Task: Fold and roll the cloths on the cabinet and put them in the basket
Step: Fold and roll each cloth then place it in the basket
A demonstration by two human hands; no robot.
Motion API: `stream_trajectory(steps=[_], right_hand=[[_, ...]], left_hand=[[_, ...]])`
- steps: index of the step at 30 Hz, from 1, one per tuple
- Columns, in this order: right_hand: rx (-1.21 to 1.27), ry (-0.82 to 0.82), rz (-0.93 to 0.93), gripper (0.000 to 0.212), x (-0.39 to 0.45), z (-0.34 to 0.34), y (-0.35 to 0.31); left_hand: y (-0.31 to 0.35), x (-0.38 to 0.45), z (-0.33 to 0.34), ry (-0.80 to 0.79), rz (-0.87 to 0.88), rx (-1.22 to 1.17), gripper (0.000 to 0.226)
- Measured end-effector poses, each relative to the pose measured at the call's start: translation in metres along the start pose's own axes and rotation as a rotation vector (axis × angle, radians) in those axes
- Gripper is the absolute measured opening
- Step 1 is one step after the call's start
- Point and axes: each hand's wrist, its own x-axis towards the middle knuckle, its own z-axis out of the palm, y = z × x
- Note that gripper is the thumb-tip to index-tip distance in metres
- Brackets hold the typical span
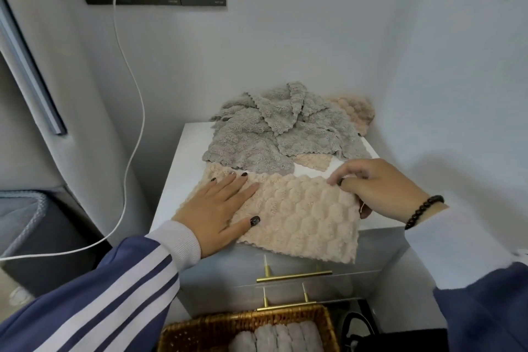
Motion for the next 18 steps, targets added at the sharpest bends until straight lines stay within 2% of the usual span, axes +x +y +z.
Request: stream_trajectory(steps=[2,6,8,11,14,16,18], right_hand=[[0.015,-0.168,0.043,0.025,-0.011,-0.005,0.000],[-0.009,-0.449,0.077,0.040,-0.027,-0.014,0.006],[-0.077,-0.415,0.018,0.043,-0.030,-0.013,0.004],[-0.137,-0.248,-0.088,0.031,-0.030,-0.007,-0.004],[-0.024,-0.187,-0.084,0.014,-0.033,0.001,-0.012],[0.009,-0.124,-0.093,0.011,-0.034,0.006,-0.014],[-0.018,-0.079,-0.119,0.018,-0.036,0.011,-0.016]], left_hand=[[-0.001,-0.004,0.002,0.094,0.035,0.007,0.082],[0.023,-0.017,0.002,0.395,0.208,0.009,0.050],[0.048,-0.024,0.007,0.439,0.311,-0.067,0.051],[0.080,-0.031,0.022,0.425,0.368,-0.038,0.063],[0.094,-0.028,0.033,0.410,0.284,0.017,0.091],[0.095,-0.026,0.035,0.448,0.240,0.007,0.095],[0.095,-0.024,0.033,0.515,0.224,-0.074,0.094]])
